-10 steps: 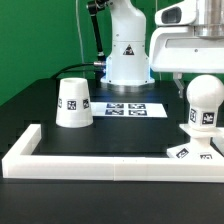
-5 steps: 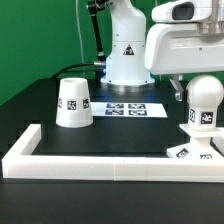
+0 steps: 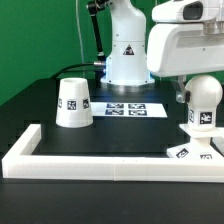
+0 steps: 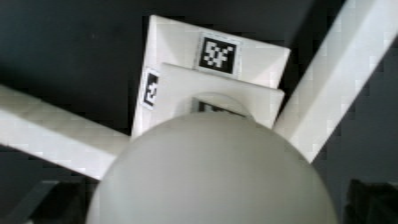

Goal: Assemble lamp

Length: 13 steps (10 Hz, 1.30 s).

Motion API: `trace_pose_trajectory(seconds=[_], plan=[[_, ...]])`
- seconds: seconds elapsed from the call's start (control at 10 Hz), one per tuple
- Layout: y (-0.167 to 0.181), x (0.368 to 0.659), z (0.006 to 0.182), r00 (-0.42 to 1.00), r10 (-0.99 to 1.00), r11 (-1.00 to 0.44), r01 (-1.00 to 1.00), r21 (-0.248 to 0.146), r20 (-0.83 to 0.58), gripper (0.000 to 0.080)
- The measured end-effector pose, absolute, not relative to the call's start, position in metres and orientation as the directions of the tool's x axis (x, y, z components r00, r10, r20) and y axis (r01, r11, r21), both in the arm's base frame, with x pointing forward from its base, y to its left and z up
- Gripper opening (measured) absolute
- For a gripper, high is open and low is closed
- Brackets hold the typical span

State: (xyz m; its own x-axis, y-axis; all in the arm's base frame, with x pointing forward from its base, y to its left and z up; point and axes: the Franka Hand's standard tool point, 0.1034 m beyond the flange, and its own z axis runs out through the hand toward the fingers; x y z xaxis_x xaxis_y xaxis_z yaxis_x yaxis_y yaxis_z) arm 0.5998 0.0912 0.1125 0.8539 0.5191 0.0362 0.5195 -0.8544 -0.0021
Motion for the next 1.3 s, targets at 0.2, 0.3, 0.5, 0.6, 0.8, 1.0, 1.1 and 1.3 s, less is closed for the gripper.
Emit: trace_pose_trajectory(seconds=[0.2,0.3,0.5,0.6,0.8,1.0,1.1,1.3], plan=[[0.0891,0.6021,0.1128,0.757,0.652,-0.758,0.652,0.016,0.043,0.0699],[0.0899,0.6026,0.1134,0.706,0.707,-0.707,0.706,0.031,0.034,0.0699],[0.0905,0.604,0.1146,0.632,0.775,-0.632,0.773,0.045,0.024,0.0699],[0.0895,0.6042,0.1144,0.554,0.832,-0.554,0.831,0.052,0.012,0.0699],[0.0872,0.6045,0.1144,0.429,0.904,-0.428,0.902,0.058,-0.003,0.0699],[0.0861,0.604,0.114,0.436,0.9,-0.435,0.899,0.057,-0.004,0.0595],[0.0859,0.604,0.1139,0.437,0.899,-0.436,0.898,0.057,-0.004,0.0576],[0.0857,0.604,0.1139,0.466,0.885,-0.465,0.883,0.057,-0.002,0.0577]])
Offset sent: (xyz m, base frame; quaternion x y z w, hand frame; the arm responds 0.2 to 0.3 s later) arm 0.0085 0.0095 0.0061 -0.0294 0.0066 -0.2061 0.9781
